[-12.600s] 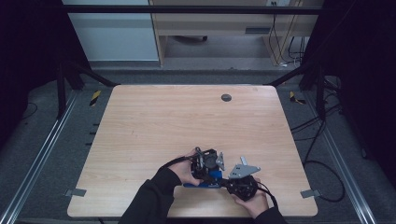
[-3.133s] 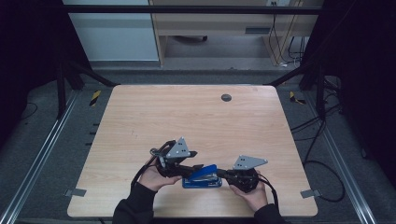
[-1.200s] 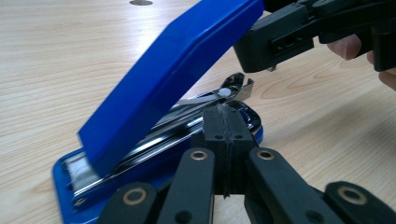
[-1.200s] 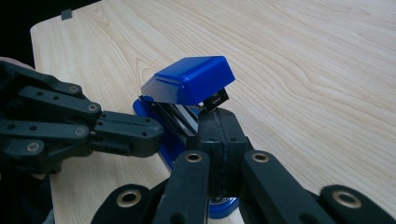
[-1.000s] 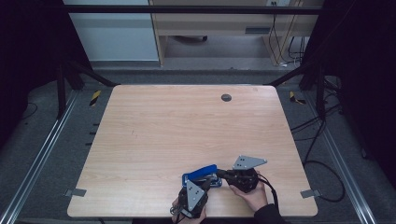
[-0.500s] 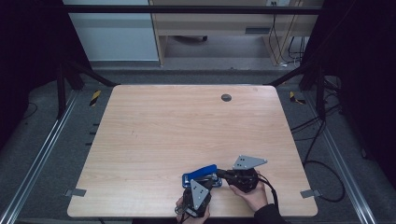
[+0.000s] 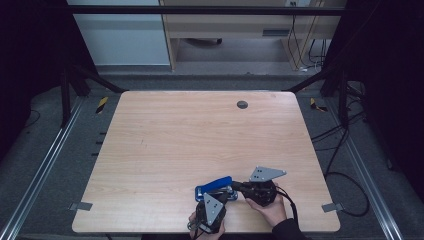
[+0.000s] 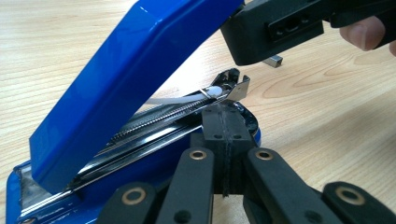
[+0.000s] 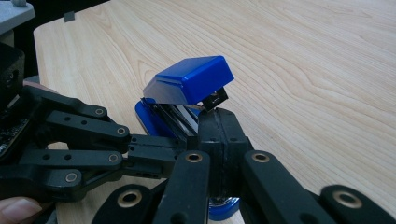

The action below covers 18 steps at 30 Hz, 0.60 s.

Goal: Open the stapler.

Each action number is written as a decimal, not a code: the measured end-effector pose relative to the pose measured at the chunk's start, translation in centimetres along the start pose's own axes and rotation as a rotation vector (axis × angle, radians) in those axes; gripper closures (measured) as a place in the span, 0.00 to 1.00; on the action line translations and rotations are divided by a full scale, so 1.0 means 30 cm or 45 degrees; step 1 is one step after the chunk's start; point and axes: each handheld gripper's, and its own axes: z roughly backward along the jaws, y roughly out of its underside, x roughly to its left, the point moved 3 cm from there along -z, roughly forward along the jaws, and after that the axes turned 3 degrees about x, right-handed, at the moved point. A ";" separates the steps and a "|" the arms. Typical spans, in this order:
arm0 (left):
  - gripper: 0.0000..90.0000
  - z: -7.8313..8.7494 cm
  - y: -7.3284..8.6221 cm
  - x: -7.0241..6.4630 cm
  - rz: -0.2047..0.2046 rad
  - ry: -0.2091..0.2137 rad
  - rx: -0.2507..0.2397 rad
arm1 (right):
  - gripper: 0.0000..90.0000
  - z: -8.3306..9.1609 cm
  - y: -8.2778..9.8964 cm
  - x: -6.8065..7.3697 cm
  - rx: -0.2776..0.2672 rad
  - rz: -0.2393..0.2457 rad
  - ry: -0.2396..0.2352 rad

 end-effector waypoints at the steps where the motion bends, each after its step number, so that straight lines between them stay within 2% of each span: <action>1: 1.00 0.000 0.000 -0.001 -0.001 0.001 -0.001 | 1.00 0.000 0.000 0.001 -0.003 0.001 -0.003; 18: 1.00 0.000 0.002 -0.001 0.007 0.001 -0.006 | 1.00 0.001 -0.012 0.008 -0.023 0.016 -0.018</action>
